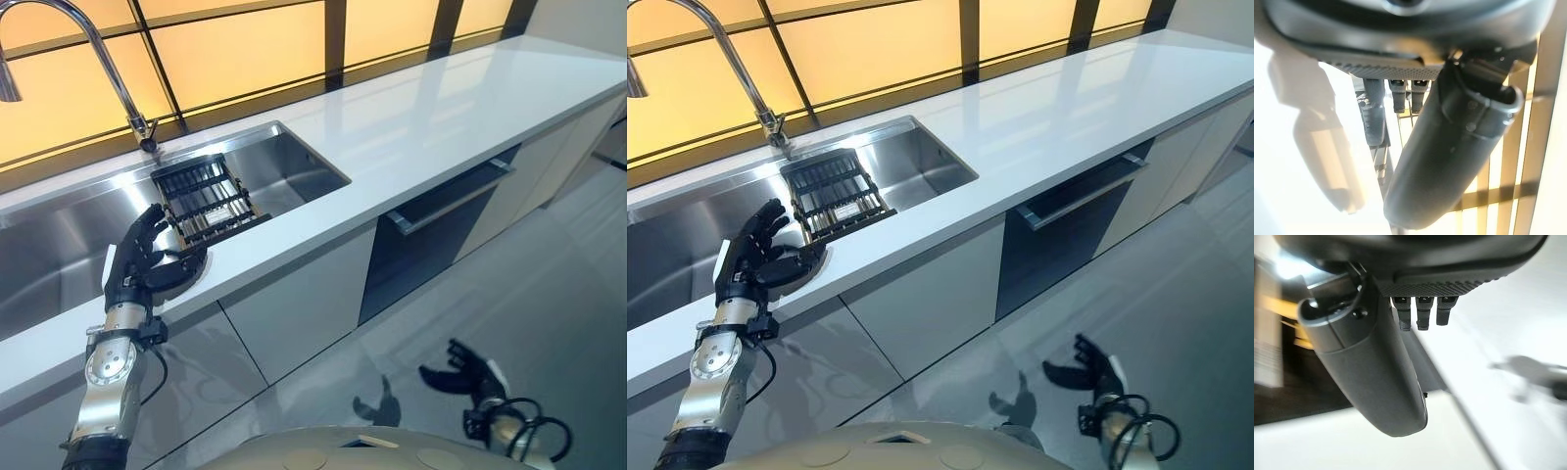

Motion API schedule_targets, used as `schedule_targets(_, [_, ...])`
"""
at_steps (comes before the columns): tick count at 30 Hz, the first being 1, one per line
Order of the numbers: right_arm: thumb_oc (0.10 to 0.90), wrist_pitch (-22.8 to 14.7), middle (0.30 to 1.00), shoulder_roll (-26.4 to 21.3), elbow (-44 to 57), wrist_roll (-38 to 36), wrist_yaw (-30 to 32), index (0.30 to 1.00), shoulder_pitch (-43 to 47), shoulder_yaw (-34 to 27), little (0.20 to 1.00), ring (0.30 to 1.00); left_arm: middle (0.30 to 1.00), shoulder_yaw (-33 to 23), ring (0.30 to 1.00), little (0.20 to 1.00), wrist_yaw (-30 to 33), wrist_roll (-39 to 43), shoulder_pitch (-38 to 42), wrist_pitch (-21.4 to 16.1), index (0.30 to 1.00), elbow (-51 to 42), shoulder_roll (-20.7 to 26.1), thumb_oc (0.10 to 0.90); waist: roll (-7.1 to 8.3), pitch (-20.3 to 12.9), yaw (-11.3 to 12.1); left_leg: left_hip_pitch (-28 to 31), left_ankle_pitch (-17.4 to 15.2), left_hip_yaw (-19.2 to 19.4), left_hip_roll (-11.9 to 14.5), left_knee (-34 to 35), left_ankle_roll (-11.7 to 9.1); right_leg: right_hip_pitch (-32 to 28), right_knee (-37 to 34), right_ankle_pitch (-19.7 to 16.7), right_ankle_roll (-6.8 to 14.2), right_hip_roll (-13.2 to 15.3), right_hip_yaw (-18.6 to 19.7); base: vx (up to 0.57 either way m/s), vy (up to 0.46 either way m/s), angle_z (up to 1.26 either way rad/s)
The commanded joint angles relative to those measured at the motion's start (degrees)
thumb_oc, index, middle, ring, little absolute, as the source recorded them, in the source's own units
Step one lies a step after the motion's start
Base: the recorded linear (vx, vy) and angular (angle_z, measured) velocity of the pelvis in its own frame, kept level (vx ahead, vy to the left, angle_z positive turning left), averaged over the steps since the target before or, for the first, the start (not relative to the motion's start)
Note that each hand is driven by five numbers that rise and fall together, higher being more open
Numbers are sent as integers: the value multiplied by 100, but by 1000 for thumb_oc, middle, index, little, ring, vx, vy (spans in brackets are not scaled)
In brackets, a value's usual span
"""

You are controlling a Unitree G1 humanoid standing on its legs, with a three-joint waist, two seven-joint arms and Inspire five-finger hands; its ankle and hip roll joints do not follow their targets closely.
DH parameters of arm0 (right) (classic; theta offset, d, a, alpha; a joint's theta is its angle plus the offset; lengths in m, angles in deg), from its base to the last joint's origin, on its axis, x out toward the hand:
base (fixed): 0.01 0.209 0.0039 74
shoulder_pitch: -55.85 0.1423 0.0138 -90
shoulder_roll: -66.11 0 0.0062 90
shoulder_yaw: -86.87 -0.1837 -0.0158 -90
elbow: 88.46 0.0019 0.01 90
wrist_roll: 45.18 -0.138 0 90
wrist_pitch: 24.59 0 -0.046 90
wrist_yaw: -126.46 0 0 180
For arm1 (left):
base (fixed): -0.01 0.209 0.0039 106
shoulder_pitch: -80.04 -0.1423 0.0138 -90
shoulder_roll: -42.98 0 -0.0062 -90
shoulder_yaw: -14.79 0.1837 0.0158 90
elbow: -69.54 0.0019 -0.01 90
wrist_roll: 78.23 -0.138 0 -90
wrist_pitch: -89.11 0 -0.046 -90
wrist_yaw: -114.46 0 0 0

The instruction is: Pick up plates and place into dishwasher.

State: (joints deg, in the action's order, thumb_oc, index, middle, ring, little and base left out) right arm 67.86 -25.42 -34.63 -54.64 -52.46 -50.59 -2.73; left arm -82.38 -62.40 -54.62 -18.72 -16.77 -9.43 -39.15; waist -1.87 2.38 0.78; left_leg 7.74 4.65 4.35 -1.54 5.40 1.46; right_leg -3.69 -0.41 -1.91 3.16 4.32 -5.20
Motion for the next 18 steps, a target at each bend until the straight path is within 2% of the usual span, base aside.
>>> schedule_targets(1, [800, -309, 900, -100, -49, 27, 76, 900, 900, 53, 900, 900, 900, 416, 900, 900, -381, 226, 786, 3, 900, 466, -25, 800, 200, 262, -195, 127, -544, -21, -261, -136, -171, -429, -275, 63, 193, -264, -236, -77, 30, 7])
schedule_targets(3, [800, -333, 900, -89, -560, 264, 21, 900, 935, 175, 900, 900, 900, 605, 900, 900, -726, 51, 872, -169, 900, 434, 17, 800, 169, 258, -186, 115, -555, -9, -262, -113, -161, -420, -258, 95, 188, -263, -262, -64, 31, 5])
schedule_targets(8, [800, -252, 900, -123, -1414, 492, 70, 900, 1066, 506, 900, 900, 900, 1143, 900, 900, -1402, -51, 1173, -172, 900, -286, 180, 800, 128, 264, -141, 124, -602, -35, -270, -105, -116, -410, -211, 148, 179, -253, -297, -30, 12, 14])
schedule_targets(13, [800, -329, 900, -84, -2050, 693, 108, 900, 1147, 730, 900, 900, 900, 1734, 900, 900, -2141, 197, 1589, 136, 900, -1246, 211, 800, 121, 275, -148, 145, -631, -76, -275, -91, -61, -390, -148, 167, 180, -268, -277, -3, -6, 7])
schedule_targets(18, [800, -346, 900, -50, -2348, 838, 77, 900, 1219, 894, 900, 900, 900, 2265, 900, 900, -2816, 323, 1767, 355, 900, -1765, 176, 800, 136, 288, -171, 162, -643, -73, -269, -76, -48, -378, -133, 161, 198, -294, -270, 8, -23, 6])
